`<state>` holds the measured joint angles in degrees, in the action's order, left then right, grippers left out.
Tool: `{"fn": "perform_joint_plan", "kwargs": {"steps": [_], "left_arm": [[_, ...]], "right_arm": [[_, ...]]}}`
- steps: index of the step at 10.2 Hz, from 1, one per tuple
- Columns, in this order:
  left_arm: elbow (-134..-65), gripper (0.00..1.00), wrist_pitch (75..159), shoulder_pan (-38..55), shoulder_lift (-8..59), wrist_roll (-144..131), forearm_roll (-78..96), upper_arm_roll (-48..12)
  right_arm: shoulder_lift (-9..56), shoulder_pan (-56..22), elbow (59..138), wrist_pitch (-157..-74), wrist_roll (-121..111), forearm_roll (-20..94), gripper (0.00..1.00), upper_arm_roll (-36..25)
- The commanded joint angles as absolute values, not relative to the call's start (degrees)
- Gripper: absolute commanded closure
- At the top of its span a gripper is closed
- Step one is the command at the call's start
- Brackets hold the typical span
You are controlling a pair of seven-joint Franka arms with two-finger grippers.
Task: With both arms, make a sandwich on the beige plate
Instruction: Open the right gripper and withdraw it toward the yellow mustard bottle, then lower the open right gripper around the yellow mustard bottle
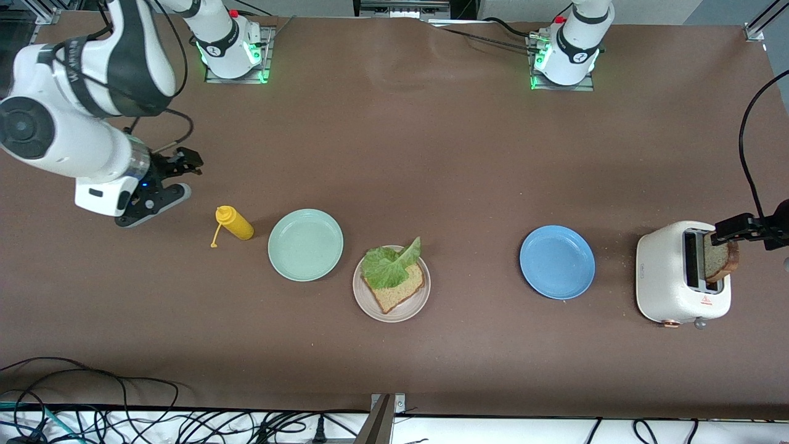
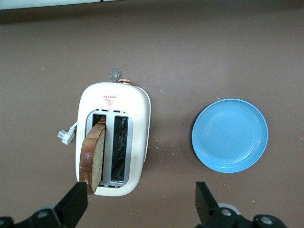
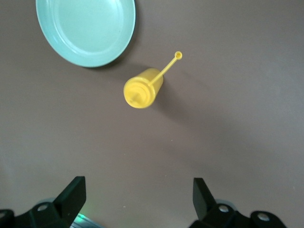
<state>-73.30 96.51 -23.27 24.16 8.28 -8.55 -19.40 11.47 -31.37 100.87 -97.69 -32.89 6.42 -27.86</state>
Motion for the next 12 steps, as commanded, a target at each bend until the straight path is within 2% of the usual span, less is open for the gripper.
{"fn": "perform_joint_plan", "kwargs": {"steps": [1, 3, 7, 12], "left_arm": [[-73.83, 0.00, 96.42, -23.55, 23.55, 9.76, -7.47, -19.34], [-73.83, 0.00, 96.42, -23.55, 23.55, 9.76, -7.47, -19.34], [-73.83, 0.00, 96.42, -23.47, 23.55, 9.76, -7.47, -19.34], [-73.83, 0.00, 96.42, -23.38, 23.55, 9.76, -7.73, -19.34]], "right_arm": [[11.33, -30.07, 107.12, -102.55, -50.37, 14.55, 0.00, -32.77], [15.18, -25.42, 107.23, -102.66, -63.03, 21.58, 0.00, -32.87], [26.08, -16.10, 107.14, -101.52, -97.65, 42.57, 0.00, -32.70], [36.63, -11.51, 107.14, -89.40, -124.65, 66.59, 0.00, -32.43]]}}
